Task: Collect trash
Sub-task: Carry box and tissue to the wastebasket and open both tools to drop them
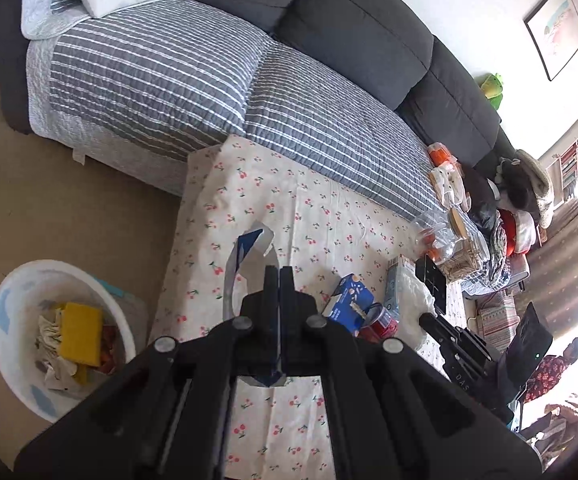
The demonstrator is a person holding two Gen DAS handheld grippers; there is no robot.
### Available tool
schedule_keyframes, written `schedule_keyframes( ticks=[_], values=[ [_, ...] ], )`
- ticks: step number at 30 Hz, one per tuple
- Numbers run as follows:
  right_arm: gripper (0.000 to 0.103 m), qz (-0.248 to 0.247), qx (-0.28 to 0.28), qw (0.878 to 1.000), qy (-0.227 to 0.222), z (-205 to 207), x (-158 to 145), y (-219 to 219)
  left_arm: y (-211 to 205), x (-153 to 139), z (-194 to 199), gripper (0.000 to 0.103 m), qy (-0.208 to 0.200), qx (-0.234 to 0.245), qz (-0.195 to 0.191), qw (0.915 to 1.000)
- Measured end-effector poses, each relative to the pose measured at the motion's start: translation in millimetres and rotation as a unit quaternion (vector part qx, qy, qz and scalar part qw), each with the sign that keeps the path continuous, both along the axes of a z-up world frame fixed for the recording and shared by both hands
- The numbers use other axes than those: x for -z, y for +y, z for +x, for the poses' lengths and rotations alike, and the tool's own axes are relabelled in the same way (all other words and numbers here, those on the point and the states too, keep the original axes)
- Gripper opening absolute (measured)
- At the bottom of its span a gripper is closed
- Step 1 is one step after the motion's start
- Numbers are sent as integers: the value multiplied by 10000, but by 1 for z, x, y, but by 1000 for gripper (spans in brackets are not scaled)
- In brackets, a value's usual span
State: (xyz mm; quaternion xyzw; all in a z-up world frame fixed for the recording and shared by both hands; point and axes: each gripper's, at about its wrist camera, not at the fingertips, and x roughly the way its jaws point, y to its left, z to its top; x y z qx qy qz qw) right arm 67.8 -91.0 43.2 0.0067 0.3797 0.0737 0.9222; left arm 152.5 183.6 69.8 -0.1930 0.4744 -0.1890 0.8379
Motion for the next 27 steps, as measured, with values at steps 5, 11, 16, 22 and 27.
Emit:
schedule_keyframes(
  ticks=[5, 11, 16, 22, 27],
  values=[
    [7, -123, -386, 9991, 99, -3, 13, 51, 38, 2, -13, 1, 148, -250, 12, 9996],
    [7, -169, -909, 9955, 224, -9, 30, 117, 90, 7, -17, 1, 337, -671, 66, 9972],
    [7, 86, -1260, 9915, 328, -10, 42, 174, 119, 22, -14, 1, 599, -965, 391, 9928],
    [7, 244, -1590, 9864, 336, -5, 49, 239, 138, 53, -8, 1, 1089, -1078, 831, 9847],
    [7, 280, -1773, 9827, 454, 9, 56, 281, 155, 68, -3, 1, 1505, -1227, 916, 9767]
  ],
)
